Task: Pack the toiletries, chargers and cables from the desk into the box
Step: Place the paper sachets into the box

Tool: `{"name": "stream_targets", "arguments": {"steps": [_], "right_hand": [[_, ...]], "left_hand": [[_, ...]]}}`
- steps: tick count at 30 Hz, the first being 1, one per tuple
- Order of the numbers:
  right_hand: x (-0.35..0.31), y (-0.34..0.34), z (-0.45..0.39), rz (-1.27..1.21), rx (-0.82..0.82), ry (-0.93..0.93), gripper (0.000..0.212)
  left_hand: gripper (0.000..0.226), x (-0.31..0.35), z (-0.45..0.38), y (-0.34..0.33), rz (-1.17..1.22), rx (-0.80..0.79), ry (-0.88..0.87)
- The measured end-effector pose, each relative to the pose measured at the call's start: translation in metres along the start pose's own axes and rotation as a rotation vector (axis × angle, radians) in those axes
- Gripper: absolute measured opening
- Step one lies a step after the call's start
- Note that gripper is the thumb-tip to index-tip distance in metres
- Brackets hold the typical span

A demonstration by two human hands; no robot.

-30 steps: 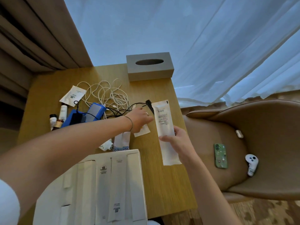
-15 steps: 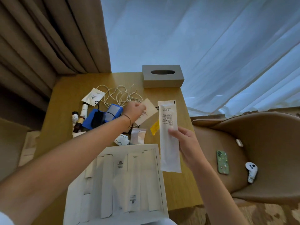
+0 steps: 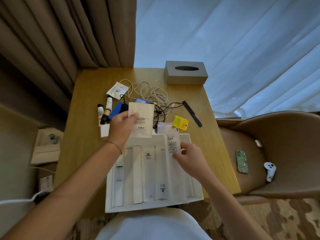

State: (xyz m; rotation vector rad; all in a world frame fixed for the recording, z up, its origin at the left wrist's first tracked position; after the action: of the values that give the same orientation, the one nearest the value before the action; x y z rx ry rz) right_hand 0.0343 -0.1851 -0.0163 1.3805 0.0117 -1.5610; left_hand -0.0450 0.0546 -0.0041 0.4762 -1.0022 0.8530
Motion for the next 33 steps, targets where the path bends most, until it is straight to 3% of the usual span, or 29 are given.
{"name": "stream_targets", "arguments": {"steps": [4,11,19,28,33], "right_hand": [[0.013,-0.027,0.0,0.236,0.041,-0.014,0.007],[0.028,-0.055,-0.022,0.669,0.043,-0.049,0.007],[0.021,-0.089,-0.034,1.116,-0.109,0.057,0.013],[0.039,-0.105,-0.025,1.117,-0.303,0.101,0.017],[0.034,-0.078,-0.025,0.906,-0.179,0.056,0.027]], "left_hand": [[0.016,-0.019,0.021,0.025,-0.023,-0.017,0.01],[0.018,-0.044,0.044,0.05,-0.135,-0.076,0.021],[0.018,-0.057,0.05,0.057,-0.292,-0.155,-0.022],[0.021,-0.073,0.046,0.045,-0.57,-0.243,-0.035],[0.017,-0.088,0.047,0.013,-0.784,-0.387,-0.033]]}}
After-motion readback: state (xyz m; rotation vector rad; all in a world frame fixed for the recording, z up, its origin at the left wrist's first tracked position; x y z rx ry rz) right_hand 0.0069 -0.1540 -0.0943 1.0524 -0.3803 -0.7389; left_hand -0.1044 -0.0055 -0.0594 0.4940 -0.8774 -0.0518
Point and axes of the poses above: each hand's wrist, its own z-axis away from the middle knuckle, its own y-axis out of the back of the hand, x = y × z, the point moved 6 cm from there along -z, towards the middle knuckle, and after that the axes turned 6 degrees about y, right-handed, at the moved point
